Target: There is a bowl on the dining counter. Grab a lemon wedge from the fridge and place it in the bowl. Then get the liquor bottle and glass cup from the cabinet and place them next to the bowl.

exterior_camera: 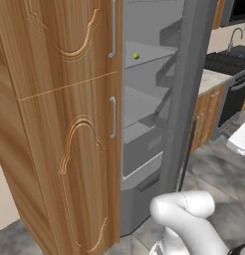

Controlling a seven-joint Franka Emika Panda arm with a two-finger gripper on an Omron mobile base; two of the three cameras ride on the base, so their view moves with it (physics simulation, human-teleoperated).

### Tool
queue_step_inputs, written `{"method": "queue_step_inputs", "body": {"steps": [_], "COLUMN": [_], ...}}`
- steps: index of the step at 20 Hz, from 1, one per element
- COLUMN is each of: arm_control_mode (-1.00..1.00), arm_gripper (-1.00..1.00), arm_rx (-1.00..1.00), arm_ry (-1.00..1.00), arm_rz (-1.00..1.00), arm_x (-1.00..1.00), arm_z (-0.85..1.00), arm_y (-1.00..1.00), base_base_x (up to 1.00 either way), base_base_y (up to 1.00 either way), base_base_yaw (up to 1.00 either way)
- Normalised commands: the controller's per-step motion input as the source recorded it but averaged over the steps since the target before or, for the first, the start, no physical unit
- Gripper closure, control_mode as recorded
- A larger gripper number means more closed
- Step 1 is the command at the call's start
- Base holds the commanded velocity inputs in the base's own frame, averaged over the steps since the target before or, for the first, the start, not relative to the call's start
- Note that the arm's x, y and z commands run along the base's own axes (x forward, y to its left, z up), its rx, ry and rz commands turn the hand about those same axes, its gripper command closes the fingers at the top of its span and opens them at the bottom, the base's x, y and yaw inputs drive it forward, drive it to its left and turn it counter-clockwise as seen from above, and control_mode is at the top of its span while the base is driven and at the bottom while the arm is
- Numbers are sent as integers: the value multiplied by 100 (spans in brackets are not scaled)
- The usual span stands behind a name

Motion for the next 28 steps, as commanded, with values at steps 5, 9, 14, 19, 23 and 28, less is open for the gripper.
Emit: {"method": "queue_step_inputs", "body": {"steps": [5, 9, 14, 19, 23, 28], "arm_control_mode": [-100, -100, -100, -100, -100, -100], "arm_gripper": [-100, -100, -100, -100, -100, -100], "arm_rx": [0, -10, -23, -22, -18, -15], "arm_ry": [-14, -6, 0, 1, 0, 1], "arm_rz": [26, 11, 2, 2, 1, -1], "arm_x": [-100, -100, -83, -50, -32, -5], "arm_z": [48, 44, 32, 27, 34, 32], "arm_y": [-16, 63, 100, 100, 93, 72], "base_base_x": [0, 0, 0, 0, 0, 0], "base_base_y": [0, 0, 0, 0, 0, 0], "base_base_yaw": [0, 0, 0, 0, 0, 0]}}
